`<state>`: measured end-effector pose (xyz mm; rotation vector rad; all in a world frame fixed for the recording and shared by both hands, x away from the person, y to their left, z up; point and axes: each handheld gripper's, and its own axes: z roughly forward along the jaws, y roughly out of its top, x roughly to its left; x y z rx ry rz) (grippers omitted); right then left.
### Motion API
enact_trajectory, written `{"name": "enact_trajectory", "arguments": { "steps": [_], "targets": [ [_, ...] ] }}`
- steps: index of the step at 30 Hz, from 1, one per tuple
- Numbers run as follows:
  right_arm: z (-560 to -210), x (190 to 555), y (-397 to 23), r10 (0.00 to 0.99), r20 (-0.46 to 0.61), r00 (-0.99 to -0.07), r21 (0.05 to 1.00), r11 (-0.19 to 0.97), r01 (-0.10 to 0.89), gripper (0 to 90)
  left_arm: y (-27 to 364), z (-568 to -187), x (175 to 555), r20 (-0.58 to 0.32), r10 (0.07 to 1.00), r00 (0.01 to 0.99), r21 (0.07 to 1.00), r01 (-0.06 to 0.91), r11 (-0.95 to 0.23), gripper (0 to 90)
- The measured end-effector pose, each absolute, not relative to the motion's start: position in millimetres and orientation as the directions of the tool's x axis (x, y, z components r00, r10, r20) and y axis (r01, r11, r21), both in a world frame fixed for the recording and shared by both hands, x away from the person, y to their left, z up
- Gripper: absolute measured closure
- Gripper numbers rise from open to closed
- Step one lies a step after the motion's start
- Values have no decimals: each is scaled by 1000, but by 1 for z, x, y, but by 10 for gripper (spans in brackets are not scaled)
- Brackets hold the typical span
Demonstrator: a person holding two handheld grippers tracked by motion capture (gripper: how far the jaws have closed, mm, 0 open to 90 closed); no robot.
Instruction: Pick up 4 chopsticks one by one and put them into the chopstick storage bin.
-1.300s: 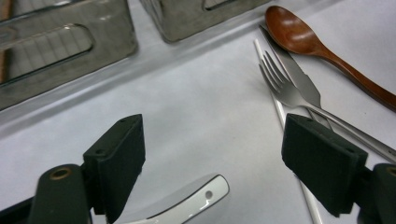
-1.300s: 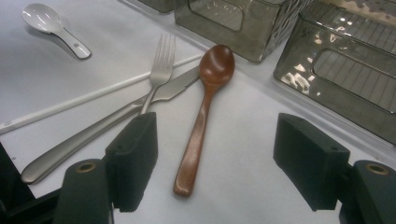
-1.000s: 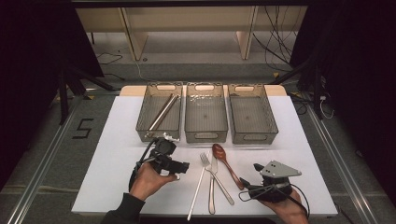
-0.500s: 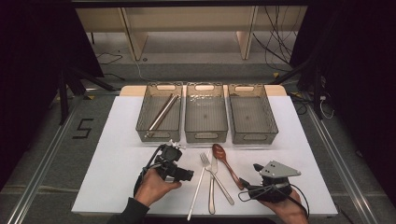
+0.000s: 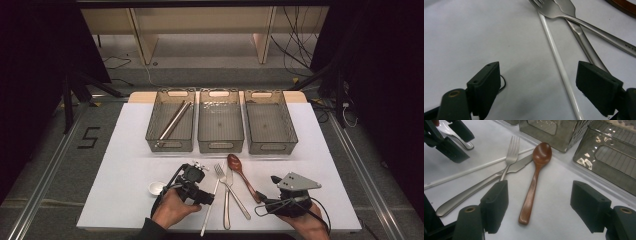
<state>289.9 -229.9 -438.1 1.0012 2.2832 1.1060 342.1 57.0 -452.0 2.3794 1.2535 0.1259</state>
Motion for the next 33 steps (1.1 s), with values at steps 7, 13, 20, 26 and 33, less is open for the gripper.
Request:
{"name": "enact_trajectory", "arguments": {
  "steps": [7,13,20,26,33],
  "targets": [
    [-439,290,-230,752,-50,-657,797,427,427,314,46,-459,338,-114,784,610,405,749,-524,250],
    [-438,290,-230,752,-49,-658,798,426,427,316,41,-463,337,-101,776,622,392,742,-544,304],
    [-439,290,-230,752,-48,-657,797,425,429,317,37,-465,335,-78,770,634,384,731,-563,378],
    [-439,291,-230,752,-47,-657,797,425,429,319,36,-465,334,-36,766,642,379,718,-584,454],
    [-438,291,-231,751,-49,-658,798,426,427,321,41,-464,338,-40,772,634,373,727,-577,580]
  ]
}}
